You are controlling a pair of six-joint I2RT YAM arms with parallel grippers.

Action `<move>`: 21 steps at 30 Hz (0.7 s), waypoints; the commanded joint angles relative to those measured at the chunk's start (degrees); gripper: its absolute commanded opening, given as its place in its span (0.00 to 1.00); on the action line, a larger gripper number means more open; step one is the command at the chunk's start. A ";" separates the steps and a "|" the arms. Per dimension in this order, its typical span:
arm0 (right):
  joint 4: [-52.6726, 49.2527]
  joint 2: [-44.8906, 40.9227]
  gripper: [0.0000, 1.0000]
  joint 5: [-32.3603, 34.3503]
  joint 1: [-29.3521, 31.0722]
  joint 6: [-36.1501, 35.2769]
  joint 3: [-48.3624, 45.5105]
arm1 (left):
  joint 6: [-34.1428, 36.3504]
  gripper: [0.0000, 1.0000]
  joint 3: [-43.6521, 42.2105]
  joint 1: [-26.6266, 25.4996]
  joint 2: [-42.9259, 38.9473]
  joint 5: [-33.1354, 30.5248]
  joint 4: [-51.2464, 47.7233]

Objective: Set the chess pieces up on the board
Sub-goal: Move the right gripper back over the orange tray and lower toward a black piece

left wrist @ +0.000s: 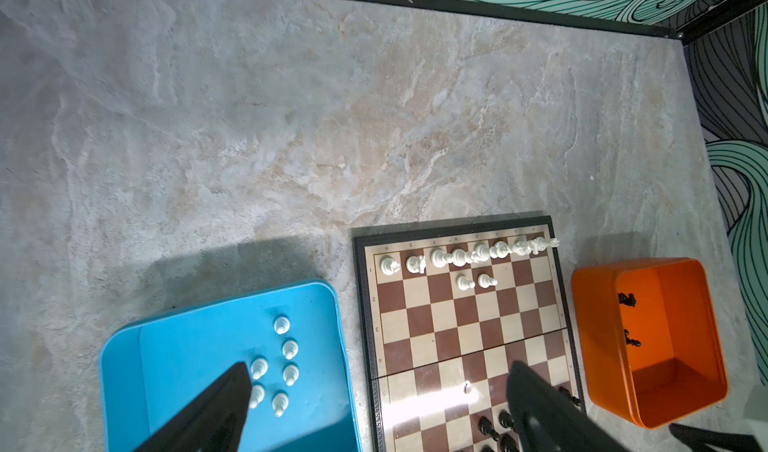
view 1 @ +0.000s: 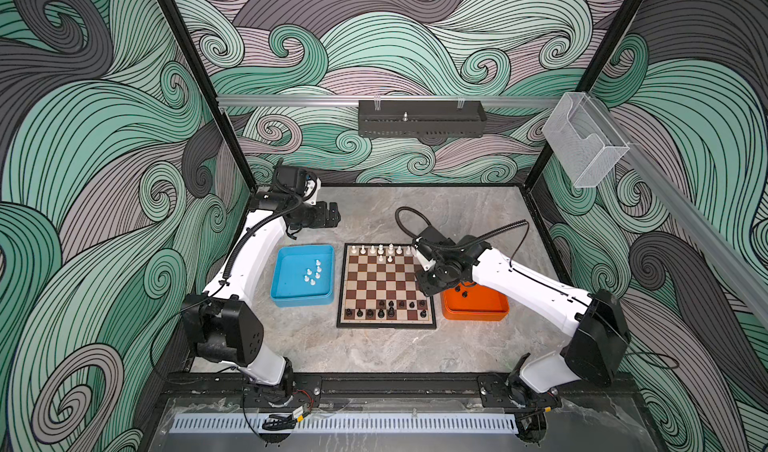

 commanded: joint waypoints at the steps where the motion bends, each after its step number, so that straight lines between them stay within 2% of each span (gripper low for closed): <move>1: -1.44 -1.24 0.43 -0.70 -5.08 -1.29 1.85 | 1.25 0.98 4.30 -0.25 1.07 -2.45 -2.37; 4: -1.39 -2.05 0.57 -1.32 -10.69 -1.06 2.19 | 0.87 0.98 6.54 -0.28 1.89 -2.28 -2.91; 8: -1.37 -3.15 0.82 -2.05 -17.61 3.35 1.72 | 0.69 0.99 8.71 -0.92 3.18 -3.33 -2.99; 9: -1.46 -3.40 0.96 -1.30 -18.66 5.07 1.39 | 0.86 0.99 9.26 -1.39 3.58 -4.39 -3.08; 10: -1.40 -3.71 0.99 -0.47 -19.50 6.54 0.94 | 1.16 0.99 9.72 -1.83 3.83 -5.39 -3.08; 15: -1.29 -3.12 0.99 0.13 -23.02 14.06 -1.16 | 2.05 0.99 10.98 -3.31 5.38 -7.79 -3.08; 18: -0.81 -1.99 0.97 -3.05 -26.03 18.93 -2.92 | 2.09 0.99 11.25 -3.42 6.06 -7.63 -3.52; 21: 0.79 -0.94 0.89 -6.10 -28.81 22.75 -5.24 | 2.18 0.99 10.87 -3.48 6.18 -7.73 -2.98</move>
